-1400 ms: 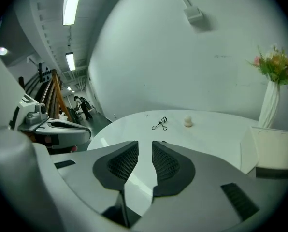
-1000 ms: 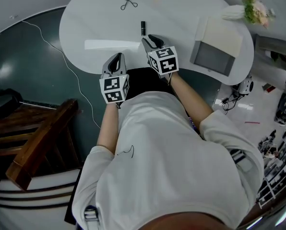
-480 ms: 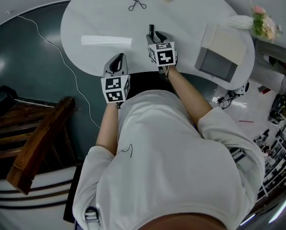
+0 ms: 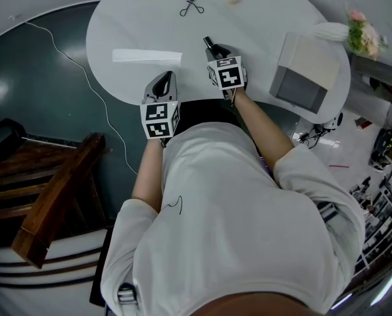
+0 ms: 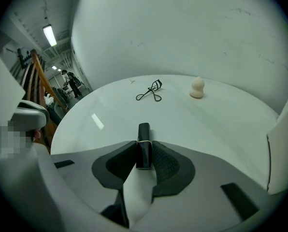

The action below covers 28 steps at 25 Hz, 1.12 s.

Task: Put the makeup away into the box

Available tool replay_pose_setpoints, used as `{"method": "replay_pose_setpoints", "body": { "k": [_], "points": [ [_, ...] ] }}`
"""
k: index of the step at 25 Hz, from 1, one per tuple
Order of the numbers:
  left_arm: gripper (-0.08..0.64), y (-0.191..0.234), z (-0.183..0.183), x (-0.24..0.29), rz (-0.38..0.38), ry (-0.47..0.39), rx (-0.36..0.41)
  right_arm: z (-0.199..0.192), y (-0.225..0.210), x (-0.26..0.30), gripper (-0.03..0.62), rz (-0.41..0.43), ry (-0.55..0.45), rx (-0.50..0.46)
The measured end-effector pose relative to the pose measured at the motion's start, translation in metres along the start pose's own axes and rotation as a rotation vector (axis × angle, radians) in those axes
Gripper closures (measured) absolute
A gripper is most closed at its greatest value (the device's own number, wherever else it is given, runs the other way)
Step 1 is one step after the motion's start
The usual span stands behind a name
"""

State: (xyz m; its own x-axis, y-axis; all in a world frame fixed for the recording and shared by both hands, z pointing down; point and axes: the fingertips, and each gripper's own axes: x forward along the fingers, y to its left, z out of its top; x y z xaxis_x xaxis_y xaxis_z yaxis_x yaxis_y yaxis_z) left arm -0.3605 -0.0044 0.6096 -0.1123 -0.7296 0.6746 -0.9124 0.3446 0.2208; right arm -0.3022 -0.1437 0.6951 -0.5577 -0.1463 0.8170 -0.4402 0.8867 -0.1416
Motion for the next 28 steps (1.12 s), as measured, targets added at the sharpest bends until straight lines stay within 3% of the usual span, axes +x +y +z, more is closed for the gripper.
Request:
{"method": "replay_pose_setpoints", "body": {
  "k": [12, 20, 28],
  "points": [
    [0.538, -0.045, 0.037, 0.014, -0.092, -0.053, 0.08, 0.027, -0.001, -0.065, 0.497, 0.068, -0.178, 0.049],
    [0.538, -0.076, 0.076, 0.015, -0.164, -0.123, 0.155, 0.057, -0.015, -0.123, 0.497, 0.036, -0.334, 0.088],
    [0.538, -0.113, 0.105, 0.018, -0.272, -0.165, 0.243, 0.066, -0.031, -0.169, 0.497, -0.031, -0.419, 0.137]
  ]
}}
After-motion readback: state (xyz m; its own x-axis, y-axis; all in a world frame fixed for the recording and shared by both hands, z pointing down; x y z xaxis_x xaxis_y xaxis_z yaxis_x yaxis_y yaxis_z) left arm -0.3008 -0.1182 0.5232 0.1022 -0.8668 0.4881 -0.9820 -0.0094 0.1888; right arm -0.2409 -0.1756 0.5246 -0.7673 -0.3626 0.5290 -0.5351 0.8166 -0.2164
